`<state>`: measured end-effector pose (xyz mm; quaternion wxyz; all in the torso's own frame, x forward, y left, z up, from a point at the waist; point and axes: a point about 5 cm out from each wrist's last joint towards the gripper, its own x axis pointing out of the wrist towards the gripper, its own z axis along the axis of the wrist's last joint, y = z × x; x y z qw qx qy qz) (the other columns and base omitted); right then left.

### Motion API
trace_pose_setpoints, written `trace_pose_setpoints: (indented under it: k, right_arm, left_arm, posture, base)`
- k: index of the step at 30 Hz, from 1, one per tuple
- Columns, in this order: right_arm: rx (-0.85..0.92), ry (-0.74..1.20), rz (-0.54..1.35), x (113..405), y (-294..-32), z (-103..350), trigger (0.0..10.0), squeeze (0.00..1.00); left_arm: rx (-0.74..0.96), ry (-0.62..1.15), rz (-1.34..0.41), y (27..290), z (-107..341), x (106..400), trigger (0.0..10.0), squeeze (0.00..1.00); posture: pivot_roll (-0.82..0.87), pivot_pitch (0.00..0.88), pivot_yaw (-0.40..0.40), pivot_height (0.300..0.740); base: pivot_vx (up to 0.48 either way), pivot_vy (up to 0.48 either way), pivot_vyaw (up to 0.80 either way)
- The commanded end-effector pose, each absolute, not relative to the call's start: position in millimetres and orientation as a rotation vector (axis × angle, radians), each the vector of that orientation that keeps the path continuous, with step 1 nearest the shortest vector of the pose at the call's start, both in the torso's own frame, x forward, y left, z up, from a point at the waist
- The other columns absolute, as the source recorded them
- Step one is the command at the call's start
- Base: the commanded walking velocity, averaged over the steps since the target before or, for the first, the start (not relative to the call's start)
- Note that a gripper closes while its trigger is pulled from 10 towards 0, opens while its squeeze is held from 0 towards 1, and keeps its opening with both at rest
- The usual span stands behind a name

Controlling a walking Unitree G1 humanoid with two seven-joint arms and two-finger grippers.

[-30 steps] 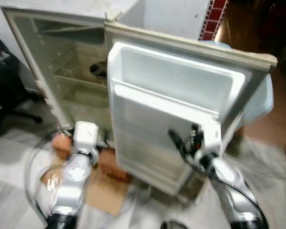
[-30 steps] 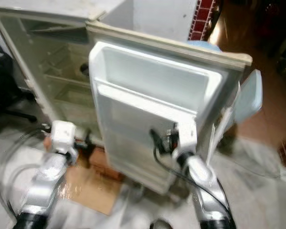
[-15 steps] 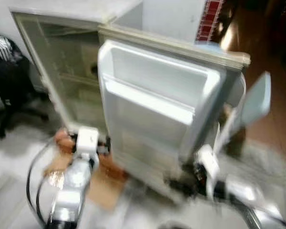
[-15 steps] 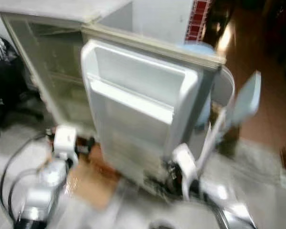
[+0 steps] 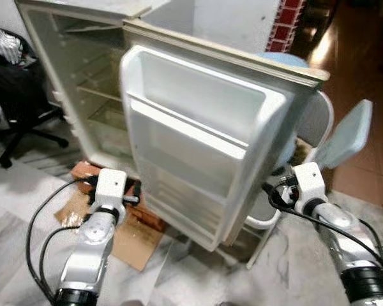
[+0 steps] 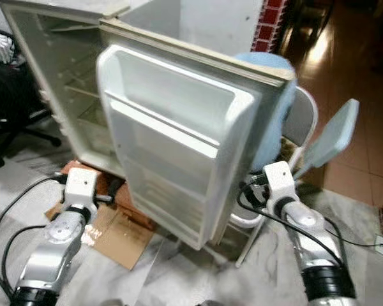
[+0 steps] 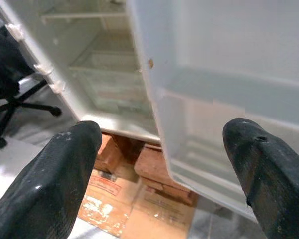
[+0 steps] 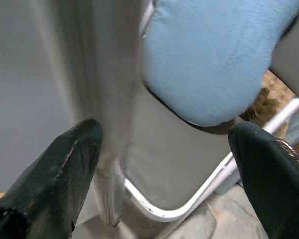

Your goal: Restocking fridge

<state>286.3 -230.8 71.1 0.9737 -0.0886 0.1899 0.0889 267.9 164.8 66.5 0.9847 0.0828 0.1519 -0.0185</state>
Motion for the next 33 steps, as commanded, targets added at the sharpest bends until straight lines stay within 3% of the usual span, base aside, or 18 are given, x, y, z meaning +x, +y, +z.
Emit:
trace_pose_setpoints:
  k: [1, 4, 17, 22, 28, 33]
  right_arm:
    - [-0.179, 0.342, 0.156, 291.0, -232.9, 79.3, 10.0, 0.0]
    - [-0.172, 0.325, 0.141, 293.5, -229.8, 79.9, 10.0, 0.0]
    - [-0.014, 0.128, 0.012, 312.4, -220.2, 107.5, 10.0, 0.0]
    - [0.143, 0.061, -0.031, 321.2, -200.0, 119.8, 10.0, 0.0]
    - [0.24, 0.016, -0.032, 333.9, -182.9, 129.9, 10.0, 0.0]
    - [0.318, -0.019, -0.06, 352.8, -164.5, 146.5, 10.0, 0.0]
  left_arm:
    - [0.173, 0.311, -0.054, 161.9, 65.6, 267.3, 10.0, 0.0]
    - [0.174, 0.312, -0.054, 162.0, 65.4, 267.4, 10.0, 0.0]
    - [0.155, 0.336, 0.001, 165.9, 63.9, 266.5, 10.0, 0.0]
    - [-0.037, 0.513, 0.073, 176.9, 54.6, 234.3, 10.0, 0.0]
    - [-0.07, 0.688, 0.095, 190.2, 37.8, 201.8, 10.0, 0.0]
    - [-0.098, 0.771, 0.066, 188.1, 32.2, 198.7, 10.0, 0.0]
  posture:
    - [-0.01, 0.018, -0.004, 0.74]
    - [-0.01, 0.016, -0.005, 0.74]
    - [-0.01, 0.022, -0.004, 0.74]
    - [0.0, 0.025, 0.0, 0.74]
    - [0.03, 0.024, -0.011, 0.74]
    - [0.05, 0.012, -0.017, 0.74]
  base:
    - [0.0, -0.48, 0.0]
    - [0.0, -0.48, 0.0]
    - [0.0, 0.0, 0.0]
    - [0.0, 0.0, 0.0]
    - [0.0, 0.0, 0.0]
    - [0.0, 0.0, 0.0]
